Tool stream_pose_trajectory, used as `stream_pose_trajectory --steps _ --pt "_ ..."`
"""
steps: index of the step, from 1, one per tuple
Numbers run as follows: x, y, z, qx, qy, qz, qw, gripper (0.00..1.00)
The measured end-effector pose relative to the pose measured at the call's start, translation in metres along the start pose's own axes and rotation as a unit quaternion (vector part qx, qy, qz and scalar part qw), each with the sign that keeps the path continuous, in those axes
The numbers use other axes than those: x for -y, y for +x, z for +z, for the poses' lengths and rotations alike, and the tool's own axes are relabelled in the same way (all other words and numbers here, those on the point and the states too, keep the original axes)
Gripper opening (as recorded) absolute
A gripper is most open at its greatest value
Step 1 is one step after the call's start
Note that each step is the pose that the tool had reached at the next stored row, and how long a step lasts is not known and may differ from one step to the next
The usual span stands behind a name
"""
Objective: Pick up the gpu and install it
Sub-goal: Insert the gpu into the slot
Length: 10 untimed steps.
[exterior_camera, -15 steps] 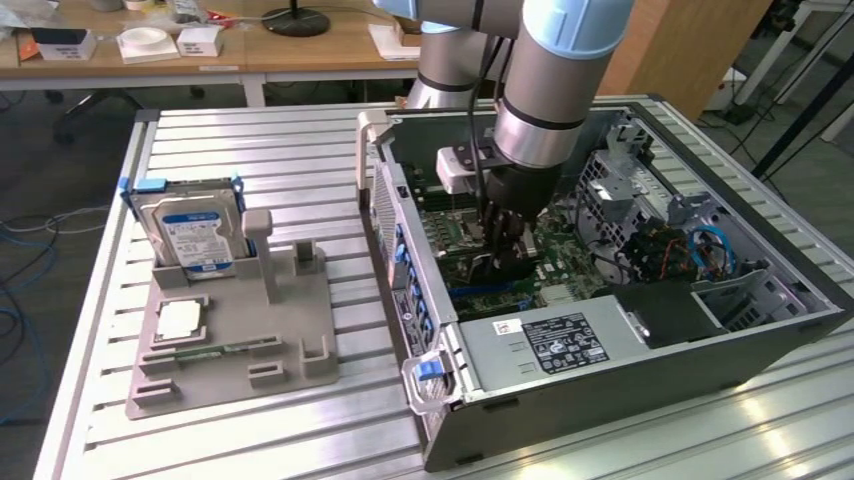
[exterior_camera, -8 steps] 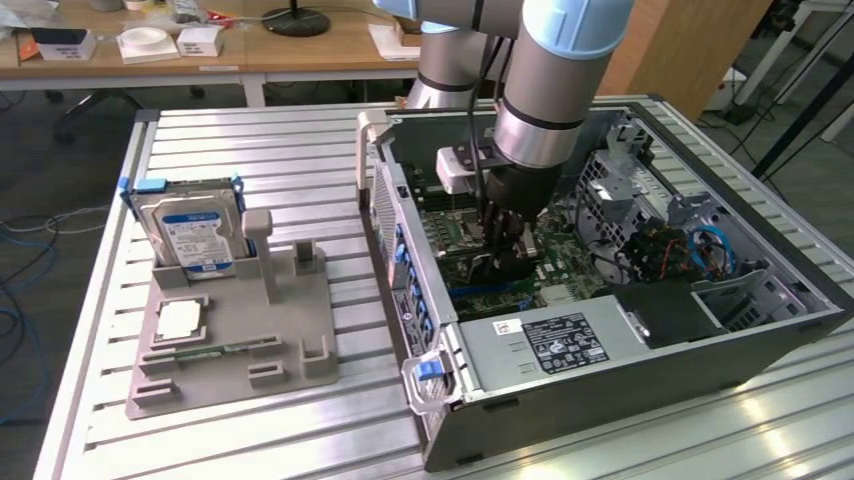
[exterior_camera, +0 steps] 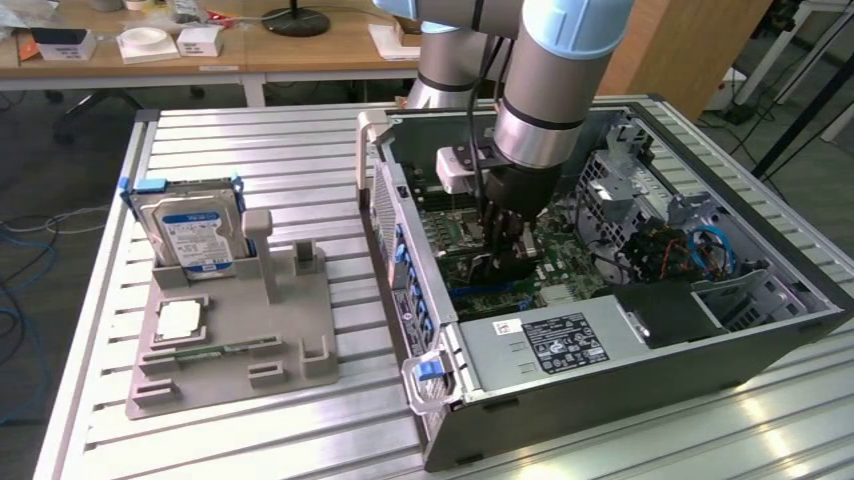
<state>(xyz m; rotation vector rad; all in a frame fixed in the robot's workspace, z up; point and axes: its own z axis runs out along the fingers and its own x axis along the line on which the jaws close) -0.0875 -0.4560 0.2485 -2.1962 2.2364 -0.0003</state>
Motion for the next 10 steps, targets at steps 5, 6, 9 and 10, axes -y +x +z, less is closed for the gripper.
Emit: stream_pose_trajectory --steps 5,6,9,10 --pt "0.0000 0.0003 0.0002 -0.0001 0.0001 0.003 1.0000 0.26" --pt "0.0000 0.0003 0.0002 -0.0002 0.0001 0.003 1.0000 0.26" --pt "-0.0001 0.0004 0.0005 -0.0004 0.0000 0.003 1.0000 0.26" --pt "-0.0001 0.0004 0.0009 -0.0003 0.0000 0.003 1.0000 0.26"
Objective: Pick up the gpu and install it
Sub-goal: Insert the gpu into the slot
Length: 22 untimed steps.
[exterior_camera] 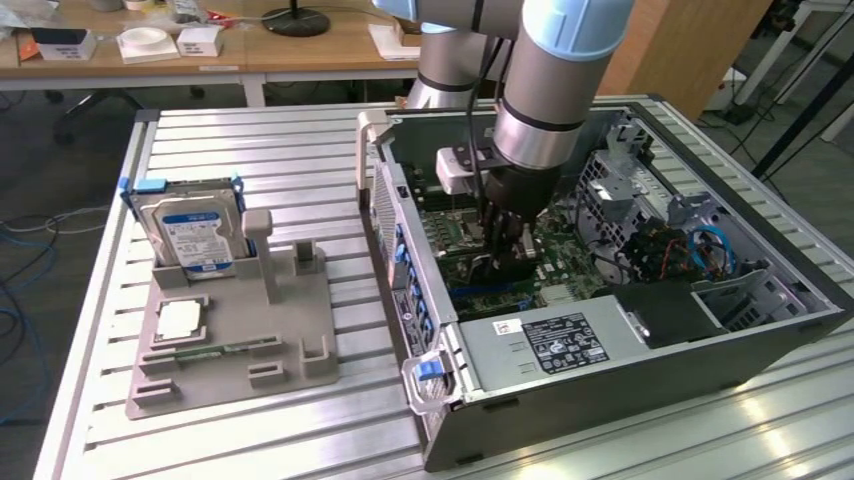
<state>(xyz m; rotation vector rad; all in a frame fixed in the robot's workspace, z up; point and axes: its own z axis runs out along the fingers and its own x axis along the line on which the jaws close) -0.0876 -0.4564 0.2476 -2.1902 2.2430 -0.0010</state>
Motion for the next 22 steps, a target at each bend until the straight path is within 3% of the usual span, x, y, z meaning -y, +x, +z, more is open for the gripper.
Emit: stream_pose_trajectory --steps 22 --pt "-0.0006 0.0000 0.0065 -0.0002 0.0000 0.000 1.0000 0.26"
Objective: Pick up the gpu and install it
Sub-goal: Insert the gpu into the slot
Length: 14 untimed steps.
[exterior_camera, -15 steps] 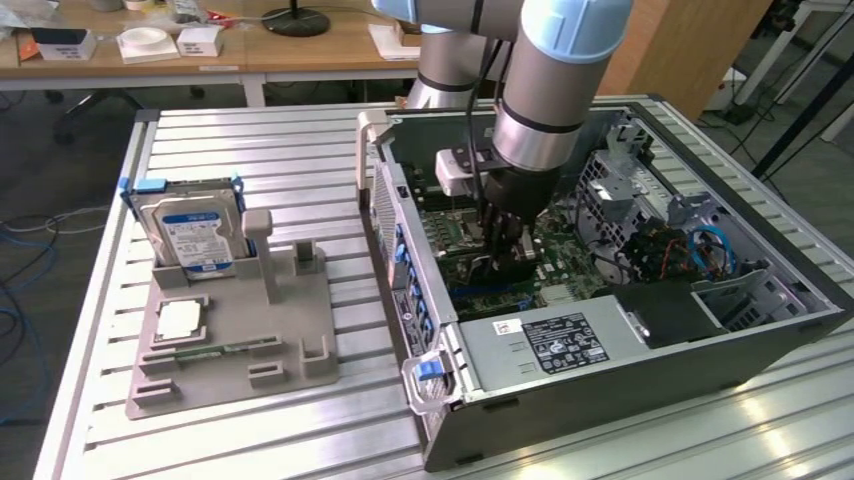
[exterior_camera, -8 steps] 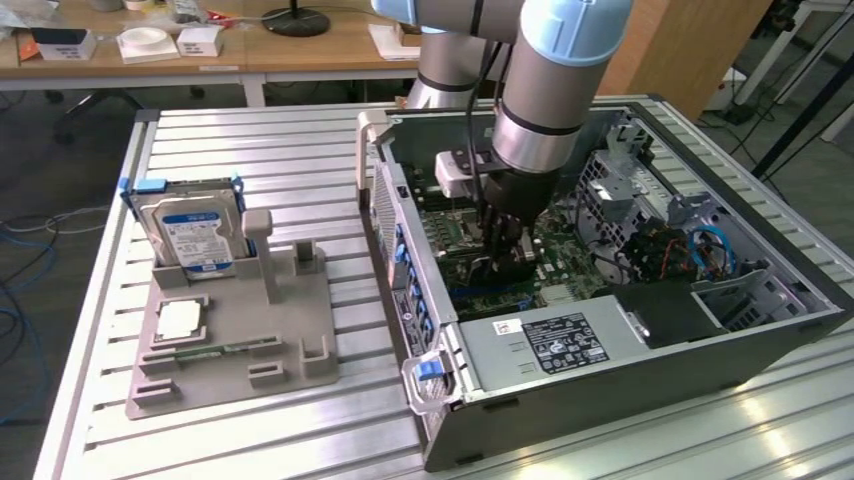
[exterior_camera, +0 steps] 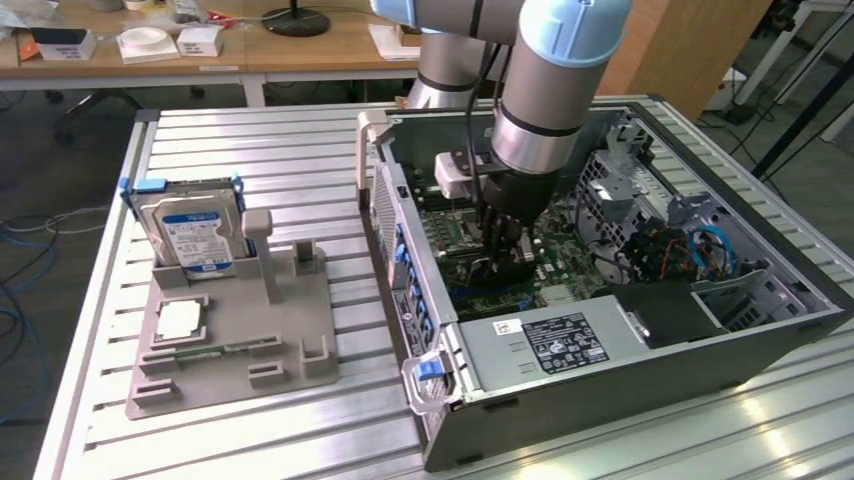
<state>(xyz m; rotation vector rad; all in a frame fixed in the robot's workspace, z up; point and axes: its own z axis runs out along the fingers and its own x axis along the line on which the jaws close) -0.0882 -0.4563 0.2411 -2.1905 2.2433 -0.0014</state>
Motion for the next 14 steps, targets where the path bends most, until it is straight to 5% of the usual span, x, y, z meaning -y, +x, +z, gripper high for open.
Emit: stream_pose_trajectory --steps 14 --pt "-0.0027 0.0002 0.0012 0.0001 0.0003 0.000 1.0000 0.26"
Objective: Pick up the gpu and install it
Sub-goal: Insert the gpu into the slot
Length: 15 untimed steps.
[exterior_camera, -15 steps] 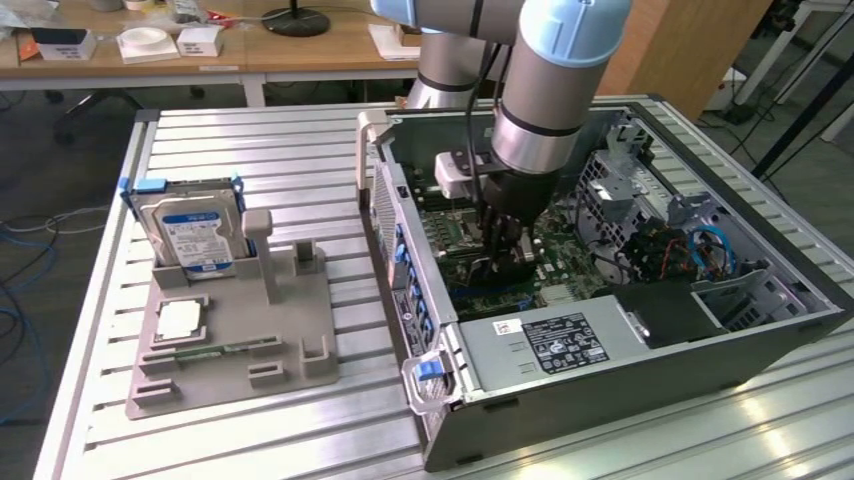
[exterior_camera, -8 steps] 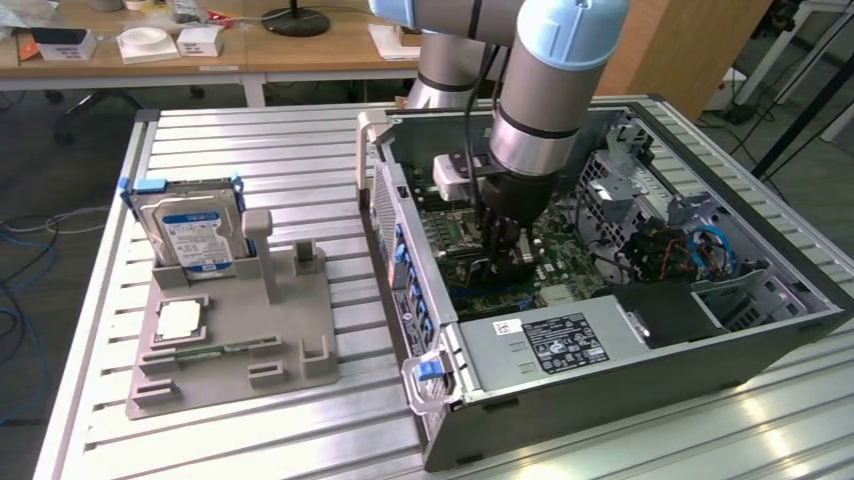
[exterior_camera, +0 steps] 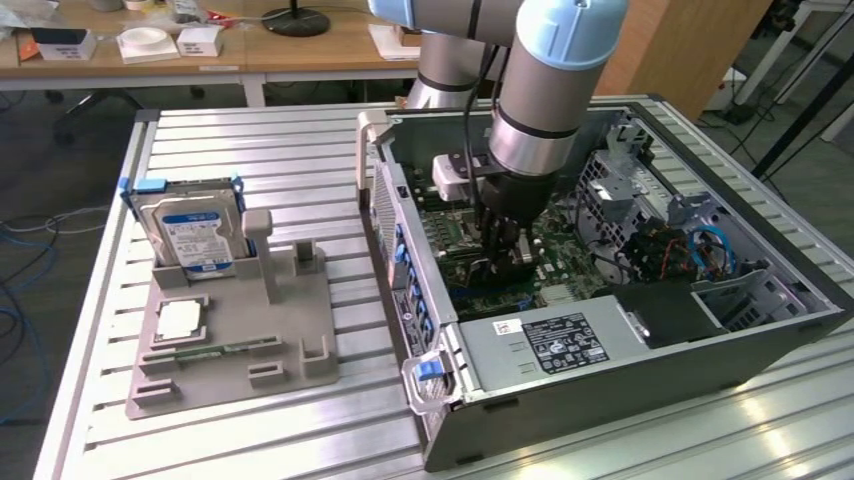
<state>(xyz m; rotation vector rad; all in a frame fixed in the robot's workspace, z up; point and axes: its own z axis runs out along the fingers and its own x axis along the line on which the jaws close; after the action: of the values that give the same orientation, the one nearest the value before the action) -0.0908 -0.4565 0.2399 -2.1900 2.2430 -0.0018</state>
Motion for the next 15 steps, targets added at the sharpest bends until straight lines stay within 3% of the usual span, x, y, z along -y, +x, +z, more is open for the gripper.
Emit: stream_pose_trajectory --steps 11,13,15 --pt "-0.0006 -0.0002 0.0004 0.0009 -0.0005 0.000 1.0000 0.26" --pt "-0.0003 -0.0001 0.0004 0.0005 0.0000 0.000 1.0000 0.33" --pt "-0.0001 0.0000 -0.0001 0.0001 -0.0002 0.000 1.0000 0.33"
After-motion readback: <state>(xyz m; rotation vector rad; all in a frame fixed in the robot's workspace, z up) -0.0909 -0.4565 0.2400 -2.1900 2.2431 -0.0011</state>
